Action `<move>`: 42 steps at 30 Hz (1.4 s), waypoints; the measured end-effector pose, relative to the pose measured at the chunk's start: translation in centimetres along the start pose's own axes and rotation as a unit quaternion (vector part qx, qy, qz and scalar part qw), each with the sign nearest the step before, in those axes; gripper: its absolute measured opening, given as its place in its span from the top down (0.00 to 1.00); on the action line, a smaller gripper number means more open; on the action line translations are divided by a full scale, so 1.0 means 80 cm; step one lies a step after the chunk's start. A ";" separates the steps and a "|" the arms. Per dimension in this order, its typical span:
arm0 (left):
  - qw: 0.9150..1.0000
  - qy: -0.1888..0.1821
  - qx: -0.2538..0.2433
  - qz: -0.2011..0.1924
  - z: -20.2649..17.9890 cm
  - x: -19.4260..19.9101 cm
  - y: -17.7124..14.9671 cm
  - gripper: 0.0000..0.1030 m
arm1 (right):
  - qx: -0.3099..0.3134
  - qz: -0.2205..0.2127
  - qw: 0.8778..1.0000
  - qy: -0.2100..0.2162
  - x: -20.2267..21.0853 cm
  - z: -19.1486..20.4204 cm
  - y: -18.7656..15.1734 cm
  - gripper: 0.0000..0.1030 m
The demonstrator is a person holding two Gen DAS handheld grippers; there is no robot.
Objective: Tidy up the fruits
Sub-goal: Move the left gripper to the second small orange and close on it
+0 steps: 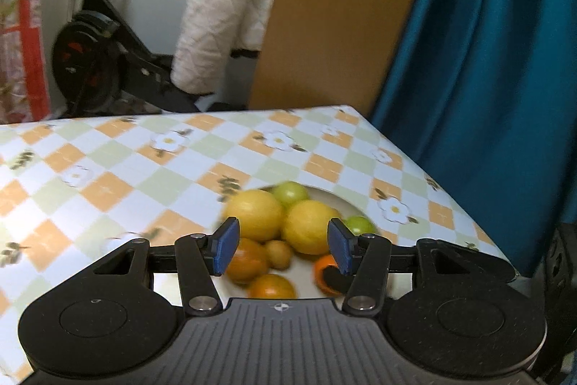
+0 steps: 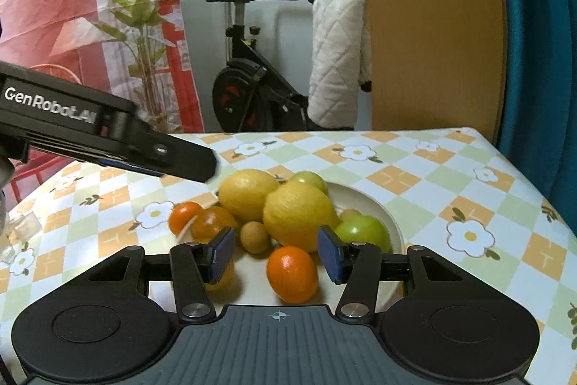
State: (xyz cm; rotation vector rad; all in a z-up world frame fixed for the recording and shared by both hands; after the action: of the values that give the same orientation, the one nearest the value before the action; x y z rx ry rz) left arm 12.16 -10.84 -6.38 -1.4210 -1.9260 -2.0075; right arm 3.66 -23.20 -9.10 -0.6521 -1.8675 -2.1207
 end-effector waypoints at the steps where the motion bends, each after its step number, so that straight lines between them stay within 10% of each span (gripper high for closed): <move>1: 1.000 0.005 0.002 -0.001 0.009 0.004 0.000 0.45 | 0.002 -0.001 1.000 0.002 0.000 0.003 0.001 0.54; 42: 0.992 0.041 0.118 0.003 0.160 -0.007 -0.025 0.46 | 0.151 0.124 0.979 0.055 -0.144 0.150 0.014 0.55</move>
State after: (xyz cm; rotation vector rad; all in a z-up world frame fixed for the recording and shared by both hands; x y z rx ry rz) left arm 18.69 -0.43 -10.56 -1.2653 -2.0401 -1.7350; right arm 16.24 -12.88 -12.64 -0.6448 -1.8841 -1.6419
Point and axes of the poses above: each gripper's, at about its wrist camera, not at the fingertips, and x roughly against the way its jaws point, z to its left, y to its top, the point moved 9 cm from there along -x, roughly the way its jaws point, and after that the axes turned 2 degrees about -x, right-handed, at the moved point
